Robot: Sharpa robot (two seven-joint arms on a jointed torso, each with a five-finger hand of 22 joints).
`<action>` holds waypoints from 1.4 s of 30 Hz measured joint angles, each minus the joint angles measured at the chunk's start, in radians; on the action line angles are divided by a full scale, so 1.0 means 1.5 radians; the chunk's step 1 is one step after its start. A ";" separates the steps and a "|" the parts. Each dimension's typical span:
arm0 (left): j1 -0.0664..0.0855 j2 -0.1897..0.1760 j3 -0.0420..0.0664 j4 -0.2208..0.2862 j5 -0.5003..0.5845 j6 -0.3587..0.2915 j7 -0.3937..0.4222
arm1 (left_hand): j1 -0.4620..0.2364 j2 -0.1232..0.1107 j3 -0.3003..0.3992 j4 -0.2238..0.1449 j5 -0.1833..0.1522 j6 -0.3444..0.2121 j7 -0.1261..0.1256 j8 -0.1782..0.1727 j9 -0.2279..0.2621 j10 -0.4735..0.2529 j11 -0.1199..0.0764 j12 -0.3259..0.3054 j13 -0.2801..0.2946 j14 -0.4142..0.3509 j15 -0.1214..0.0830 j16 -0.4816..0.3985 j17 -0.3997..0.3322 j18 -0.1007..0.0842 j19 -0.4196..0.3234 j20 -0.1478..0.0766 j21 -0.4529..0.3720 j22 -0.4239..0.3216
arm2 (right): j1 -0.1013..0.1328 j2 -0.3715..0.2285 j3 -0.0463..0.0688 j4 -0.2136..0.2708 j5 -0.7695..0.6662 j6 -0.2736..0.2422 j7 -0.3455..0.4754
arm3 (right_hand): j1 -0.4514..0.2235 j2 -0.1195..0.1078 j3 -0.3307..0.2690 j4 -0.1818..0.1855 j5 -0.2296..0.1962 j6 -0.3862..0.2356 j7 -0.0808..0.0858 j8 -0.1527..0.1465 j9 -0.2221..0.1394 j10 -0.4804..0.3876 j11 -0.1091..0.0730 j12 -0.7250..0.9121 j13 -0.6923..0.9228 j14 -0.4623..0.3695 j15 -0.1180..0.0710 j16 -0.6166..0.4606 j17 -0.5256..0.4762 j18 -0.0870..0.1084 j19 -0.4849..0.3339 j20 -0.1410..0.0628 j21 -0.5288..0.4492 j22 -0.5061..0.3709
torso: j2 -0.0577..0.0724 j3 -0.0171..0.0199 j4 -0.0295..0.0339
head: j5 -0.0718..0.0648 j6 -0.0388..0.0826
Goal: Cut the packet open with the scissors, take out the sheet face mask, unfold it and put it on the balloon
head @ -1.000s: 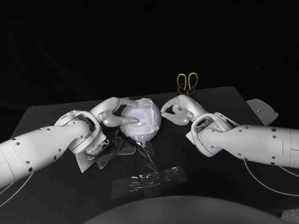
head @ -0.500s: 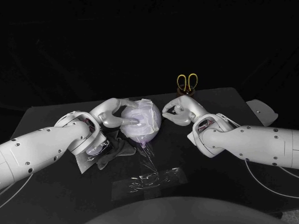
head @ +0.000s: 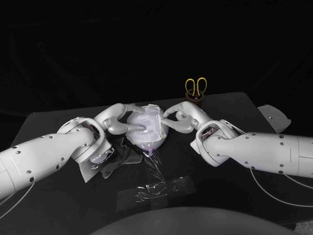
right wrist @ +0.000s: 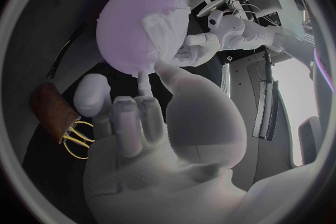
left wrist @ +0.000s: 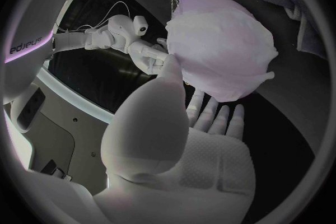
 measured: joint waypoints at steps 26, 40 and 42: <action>0.000 0.000 0.000 -0.001 0.001 0.000 -0.001 | 0.003 0.003 0.002 -0.002 0.000 0.000 0.000 0.000 0.001 0.000 0.000 0.000 0.000 0.000 0.000 0.000 0.000 0.000 0.000 0.000 0.000 0.000 | 0.000 0.021 0.001 -0.008 -0.013 0.043 -0.023 | 0.000 0.000 -0.024 0.017 0.000 0.023 -0.008 -0.001 -0.005 0.001 0.001 0.000 0.000 0.000 0.000 0.000 0.000 0.000 -0.002 0.002 -0.006 -0.001 | 0.000 -0.0003 -0.0001 | 0.002 0.001; 0.000 -0.001 0.000 -0.001 0.002 0.001 -0.001 | 0.003 0.003 0.004 0.000 0.000 0.000 0.000 0.000 0.001 0.000 0.000 0.000 0.000 0.000 0.000 0.000 0.000 0.000 0.000 0.000 0.000 0.000 | -0.002 0.019 0.001 0.005 -0.018 0.042 -0.023 | 0.000 0.000 -0.027 0.019 0.000 0.028 -0.008 -0.001 -0.007 0.003 0.003 0.000 0.000 0.000 0.000 0.000 0.000 -0.001 -0.002 0.002 -0.006 -0.001 | 0.000 0.0004 -0.0003 | 0.002 0.000; 0.000 -0.001 0.000 -0.001 0.002 0.001 -0.001 | 0.003 0.003 0.004 0.000 0.000 0.000 0.000 0.000 0.001 0.000 0.000 0.000 0.000 0.000 0.000 0.000 0.000 0.000 0.000 0.000 0.000 0.000 | -0.002 0.021 0.001 0.003 -0.018 0.042 -0.023 | 0.000 0.000 -0.028 0.021 0.000 0.028 -0.008 -0.001 -0.008 0.003 0.003 -0.001 0.000 0.000 0.000 0.000 0.000 -0.001 -0.002 0.002 -0.006 -0.001 | 0.000 0.0004 -0.0003 | 0.002 -0.001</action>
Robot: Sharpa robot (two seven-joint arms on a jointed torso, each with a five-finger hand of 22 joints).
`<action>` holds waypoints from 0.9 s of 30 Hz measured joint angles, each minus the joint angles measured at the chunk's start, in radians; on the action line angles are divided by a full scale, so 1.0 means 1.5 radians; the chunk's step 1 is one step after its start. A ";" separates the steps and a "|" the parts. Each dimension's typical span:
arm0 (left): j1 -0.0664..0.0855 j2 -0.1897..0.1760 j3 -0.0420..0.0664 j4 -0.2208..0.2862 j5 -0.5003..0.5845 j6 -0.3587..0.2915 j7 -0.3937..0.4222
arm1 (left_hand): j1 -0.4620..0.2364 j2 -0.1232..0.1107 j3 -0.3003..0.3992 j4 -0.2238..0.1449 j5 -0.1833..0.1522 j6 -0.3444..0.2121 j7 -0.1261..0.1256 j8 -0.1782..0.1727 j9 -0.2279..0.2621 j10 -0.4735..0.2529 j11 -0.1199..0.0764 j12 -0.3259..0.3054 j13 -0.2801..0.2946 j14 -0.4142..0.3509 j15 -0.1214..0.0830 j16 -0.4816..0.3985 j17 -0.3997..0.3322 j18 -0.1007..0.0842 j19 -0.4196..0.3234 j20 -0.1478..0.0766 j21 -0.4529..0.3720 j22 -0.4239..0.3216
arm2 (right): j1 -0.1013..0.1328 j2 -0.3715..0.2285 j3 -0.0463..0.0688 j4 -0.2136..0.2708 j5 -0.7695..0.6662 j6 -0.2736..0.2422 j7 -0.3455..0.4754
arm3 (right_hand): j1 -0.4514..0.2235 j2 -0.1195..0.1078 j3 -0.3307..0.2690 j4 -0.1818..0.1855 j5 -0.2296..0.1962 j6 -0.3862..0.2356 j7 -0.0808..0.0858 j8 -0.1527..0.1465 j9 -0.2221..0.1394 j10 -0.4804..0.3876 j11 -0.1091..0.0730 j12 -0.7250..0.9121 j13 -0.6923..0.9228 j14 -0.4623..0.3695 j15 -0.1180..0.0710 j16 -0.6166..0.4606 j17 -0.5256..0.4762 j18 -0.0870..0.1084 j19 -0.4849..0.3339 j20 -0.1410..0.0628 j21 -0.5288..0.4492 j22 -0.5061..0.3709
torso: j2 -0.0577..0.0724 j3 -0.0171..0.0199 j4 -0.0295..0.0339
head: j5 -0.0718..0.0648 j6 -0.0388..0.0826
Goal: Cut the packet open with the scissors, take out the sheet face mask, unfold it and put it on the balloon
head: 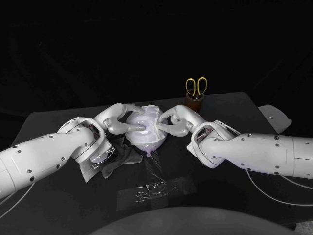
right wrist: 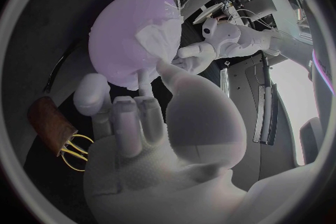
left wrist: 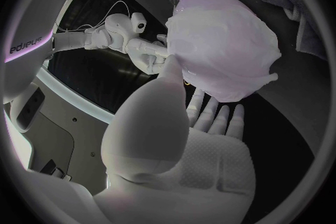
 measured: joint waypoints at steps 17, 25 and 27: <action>0.000 0.002 0.000 0.000 0.001 0.000 -0.001 | 0.000 0.000 0.000 0.000 0.000 0.002 0.002 0.000 -0.001 0.000 0.000 0.000 0.000 0.000 0.000 0.000 0.000 0.000 0.000 0.000 0.000 0.000 | 0.000 0.019 0.001 -0.029 -0.022 0.012 -0.026 | 0.098 0.048 0.047 -0.047 0.000 0.055 -0.029 0.029 0.005 0.001 -0.018 0.001 0.000 0.000 -0.017 -0.002 0.000 0.000 0.009 -0.010 0.008 0.011 | 0.000 -0.0013 0.0010 | 0.000 0.000; 0.000 0.002 0.000 0.001 0.001 0.001 -0.001 | 0.000 0.000 0.000 0.000 0.000 0.002 0.002 0.000 -0.001 0.000 0.000 0.000 0.000 0.000 0.000 0.000 0.000 0.000 0.000 0.000 0.000 0.000 | -0.002 0.023 0.001 -0.027 -0.041 -0.005 -0.037 | 0.112 0.050 0.087 -0.079 -0.002 0.077 -0.041 0.057 0.027 0.002 -0.024 0.001 0.000 0.001 -0.023 0.000 0.000 -0.004 0.017 -0.017 0.014 0.017 | 0.000 -0.0004 0.0001 | -0.001 -0.002; 0.000 0.002 0.000 0.001 0.001 0.001 -0.001 | 0.000 0.000 0.000 0.000 0.000 0.002 0.002 0.000 -0.001 0.000 0.000 0.000 0.000 0.000 0.000 0.000 0.000 0.000 0.000 0.000 0.000 0.000 | -0.003 0.022 0.001 -0.025 -0.044 -0.011 -0.037 | 0.113 0.049 0.092 -0.081 -0.002 0.079 -0.041 0.057 0.028 0.004 -0.026 0.001 0.000 0.001 -0.023 0.000 0.000 -0.004 0.017 -0.017 0.014 0.017 | 0.000 -0.0004 0.0001 | -0.002 -0.002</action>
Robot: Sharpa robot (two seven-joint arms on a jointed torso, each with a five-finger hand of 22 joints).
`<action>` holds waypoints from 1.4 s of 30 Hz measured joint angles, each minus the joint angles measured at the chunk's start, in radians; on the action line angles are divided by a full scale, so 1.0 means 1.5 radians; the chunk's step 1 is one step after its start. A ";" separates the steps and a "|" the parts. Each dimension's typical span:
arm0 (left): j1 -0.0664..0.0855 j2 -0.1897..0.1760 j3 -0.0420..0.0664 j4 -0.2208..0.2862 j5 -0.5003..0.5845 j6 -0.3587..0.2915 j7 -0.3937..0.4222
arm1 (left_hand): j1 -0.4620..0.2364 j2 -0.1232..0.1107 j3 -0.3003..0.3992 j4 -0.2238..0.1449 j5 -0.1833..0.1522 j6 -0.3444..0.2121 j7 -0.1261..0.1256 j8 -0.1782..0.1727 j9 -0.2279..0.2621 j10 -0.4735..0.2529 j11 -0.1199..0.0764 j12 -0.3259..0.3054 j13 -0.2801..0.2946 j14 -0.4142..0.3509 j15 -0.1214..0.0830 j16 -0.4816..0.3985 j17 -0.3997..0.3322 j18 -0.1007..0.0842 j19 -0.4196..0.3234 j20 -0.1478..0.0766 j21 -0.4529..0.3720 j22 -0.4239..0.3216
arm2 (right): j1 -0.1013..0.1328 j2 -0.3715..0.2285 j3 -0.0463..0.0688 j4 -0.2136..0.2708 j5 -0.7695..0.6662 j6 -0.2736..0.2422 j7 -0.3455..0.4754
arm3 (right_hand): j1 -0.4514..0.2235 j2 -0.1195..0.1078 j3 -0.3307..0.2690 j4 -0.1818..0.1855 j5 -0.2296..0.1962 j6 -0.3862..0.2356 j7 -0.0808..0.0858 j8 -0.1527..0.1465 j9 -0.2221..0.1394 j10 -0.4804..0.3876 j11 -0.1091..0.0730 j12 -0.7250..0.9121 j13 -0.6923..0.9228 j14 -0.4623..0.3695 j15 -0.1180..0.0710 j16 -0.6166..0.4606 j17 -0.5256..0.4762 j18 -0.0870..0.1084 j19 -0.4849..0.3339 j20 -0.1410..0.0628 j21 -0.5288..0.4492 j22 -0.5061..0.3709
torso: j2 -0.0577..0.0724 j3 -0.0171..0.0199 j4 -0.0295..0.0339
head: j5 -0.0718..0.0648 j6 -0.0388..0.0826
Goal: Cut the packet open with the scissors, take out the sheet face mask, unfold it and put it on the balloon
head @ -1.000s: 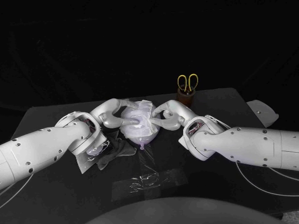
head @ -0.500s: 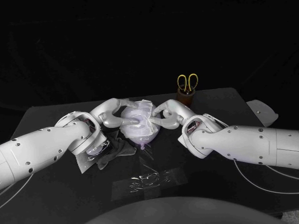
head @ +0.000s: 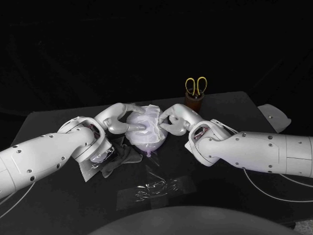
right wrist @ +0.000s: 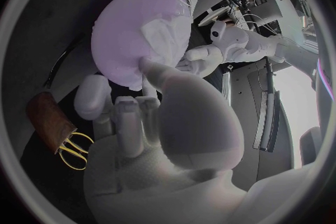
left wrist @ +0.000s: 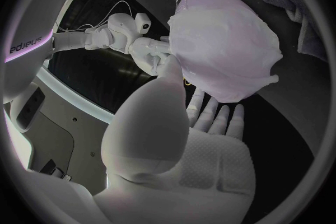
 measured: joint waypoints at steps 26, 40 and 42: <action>0.000 0.000 0.000 0.000 0.003 0.000 0.001 | 0.003 0.003 0.000 0.000 0.000 -0.001 -0.001 -0.003 0.000 0.000 0.000 0.000 0.000 0.000 0.000 0.000 0.000 0.000 0.000 0.000 0.000 0.000 | -0.002 -0.096 -0.001 0.061 0.012 -0.040 0.025 | -0.089 -0.012 0.036 0.005 0.004 -0.064 0.018 0.003 0.037 -0.001 -0.002 -0.003 0.001 0.001 -0.003 0.000 0.001 0.000 -0.010 -0.004 -0.019 -0.001 | -0.001 0.0006 -0.0009 | 0.000 0.005; 0.000 0.001 0.000 0.000 0.004 0.000 0.001 | 0.003 0.003 0.000 0.000 0.000 -0.002 -0.002 -0.004 0.000 0.000 0.000 0.000 0.000 0.000 0.000 0.000 0.000 0.000 0.000 0.000 0.000 0.000 | -0.012 -0.085 -0.002 0.074 0.004 -0.014 0.058 | -0.105 -0.065 -0.021 0.015 0.005 -0.112 0.044 -0.042 0.008 -0.007 0.020 0.000 0.000 0.000 0.020 0.000 0.000 -0.001 -0.012 0.012 -0.022 -0.001 | 0.000 -0.0004 0.0004 | -0.004 0.008; 0.000 0.002 0.000 0.000 0.004 0.000 0.001 | 0.003 0.003 0.000 0.000 0.000 -0.002 -0.002 -0.004 0.000 0.000 0.000 0.000 0.000 0.000 0.000 0.000 0.000 0.000 0.000 0.000 0.000 0.000 | -0.015 -0.081 -0.002 0.071 -0.022 -0.017 0.058 | -0.090 -0.062 -0.019 0.010 0.005 -0.112 0.045 -0.042 0.006 -0.007 0.020 0.000 0.000 0.000 0.020 0.000 0.000 -0.001 -0.009 0.016 -0.022 -0.001 | 0.000 -0.0006 0.0006 | -0.004 0.008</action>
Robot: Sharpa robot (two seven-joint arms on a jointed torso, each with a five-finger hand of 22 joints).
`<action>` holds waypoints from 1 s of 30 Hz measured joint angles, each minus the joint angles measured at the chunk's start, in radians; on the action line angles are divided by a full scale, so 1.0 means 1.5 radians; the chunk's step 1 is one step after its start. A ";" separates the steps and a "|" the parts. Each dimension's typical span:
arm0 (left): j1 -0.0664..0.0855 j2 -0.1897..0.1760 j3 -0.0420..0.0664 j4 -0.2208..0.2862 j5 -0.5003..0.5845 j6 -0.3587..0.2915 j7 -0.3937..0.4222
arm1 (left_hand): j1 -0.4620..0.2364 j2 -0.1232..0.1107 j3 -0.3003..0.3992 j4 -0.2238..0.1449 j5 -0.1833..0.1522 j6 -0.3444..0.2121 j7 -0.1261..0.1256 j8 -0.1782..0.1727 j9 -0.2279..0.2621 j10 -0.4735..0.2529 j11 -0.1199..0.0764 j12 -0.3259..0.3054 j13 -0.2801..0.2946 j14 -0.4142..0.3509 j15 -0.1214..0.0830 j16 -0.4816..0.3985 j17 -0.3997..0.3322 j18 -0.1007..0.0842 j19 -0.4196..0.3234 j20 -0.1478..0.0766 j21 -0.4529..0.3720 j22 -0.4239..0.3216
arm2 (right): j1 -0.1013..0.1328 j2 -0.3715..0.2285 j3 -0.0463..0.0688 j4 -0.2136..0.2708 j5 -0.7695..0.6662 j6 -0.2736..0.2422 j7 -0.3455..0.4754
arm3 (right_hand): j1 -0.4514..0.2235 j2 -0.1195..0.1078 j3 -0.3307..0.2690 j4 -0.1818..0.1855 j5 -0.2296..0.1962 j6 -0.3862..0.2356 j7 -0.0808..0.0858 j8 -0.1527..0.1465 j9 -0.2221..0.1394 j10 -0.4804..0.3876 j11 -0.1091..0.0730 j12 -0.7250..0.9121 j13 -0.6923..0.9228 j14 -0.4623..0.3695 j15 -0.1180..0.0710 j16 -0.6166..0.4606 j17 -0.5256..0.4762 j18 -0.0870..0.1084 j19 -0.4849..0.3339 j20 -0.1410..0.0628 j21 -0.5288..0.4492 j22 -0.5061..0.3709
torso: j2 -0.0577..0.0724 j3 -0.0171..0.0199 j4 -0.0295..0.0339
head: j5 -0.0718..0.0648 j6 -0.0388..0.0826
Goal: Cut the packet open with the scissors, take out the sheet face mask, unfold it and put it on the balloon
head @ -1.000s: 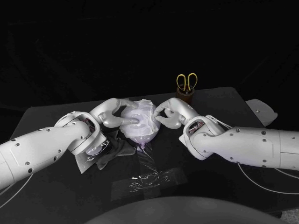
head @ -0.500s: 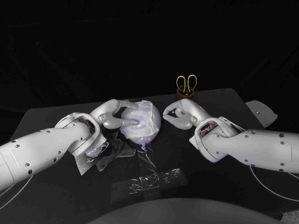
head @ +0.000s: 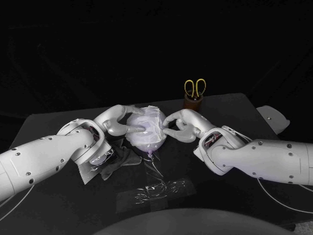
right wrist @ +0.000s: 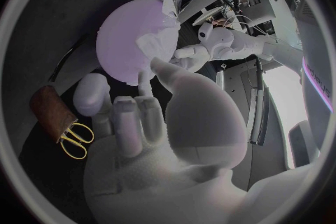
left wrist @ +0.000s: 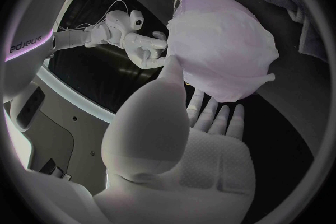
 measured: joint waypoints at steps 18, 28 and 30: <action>0.000 -0.001 0.000 0.001 0.001 0.000 0.000 | 0.000 0.000 0.001 -0.001 0.000 0.000 0.000 0.000 0.000 0.000 0.000 0.000 0.000 0.000 0.000 0.000 0.000 0.002 0.000 0.000 0.000 0.000 | -0.017 0.006 -0.001 -0.040 -0.250 -0.076 0.003 | 0.029 0.010 0.004 -0.016 0.000 0.020 -0.003 -0.003 -0.009 0.002 0.002 0.000 0.000 0.000 0.000 0.000 0.000 0.000 0.002 0.002 0.006 0.000 | 0.000 0.0010 -0.0006 | 0.005 0.000; 0.000 -0.003 0.000 0.002 0.001 0.000 0.000 | 0.000 0.000 0.002 -0.002 0.000 0.000 0.000 0.000 0.000 0.000 0.000 0.000 0.000 0.000 0.000 0.000 0.000 0.008 0.000 0.000 0.000 0.000 | -0.034 0.020 -0.001 -0.060 -0.307 -0.087 0.003 | 0.029 0.010 0.004 -0.016 0.000 0.023 -0.001 -0.006 -0.013 0.002 0.002 -0.001 0.000 0.000 0.000 0.000 0.000 0.000 0.002 0.002 0.006 0.000 | 0.001 0.0012 -0.0010 | 0.007 -0.003; 0.000 -0.003 0.000 0.003 0.001 0.000 0.000 | 0.000 0.000 0.002 -0.002 0.000 0.000 0.000 0.000 0.000 0.000 0.000 0.000 0.000 0.000 0.000 0.000 0.000 0.008 0.000 0.000 0.000 0.000 | -0.036 0.022 -0.001 -0.062 -0.313 -0.088 0.003 | 0.029 0.010 0.004 -0.016 0.000 0.023 -0.002 -0.006 -0.013 0.002 0.002 -0.001 0.000 0.000 0.000 0.000 0.000 0.000 0.002 0.002 0.006 0.000 | 0.000 0.0012 -0.0008 | 0.007 -0.004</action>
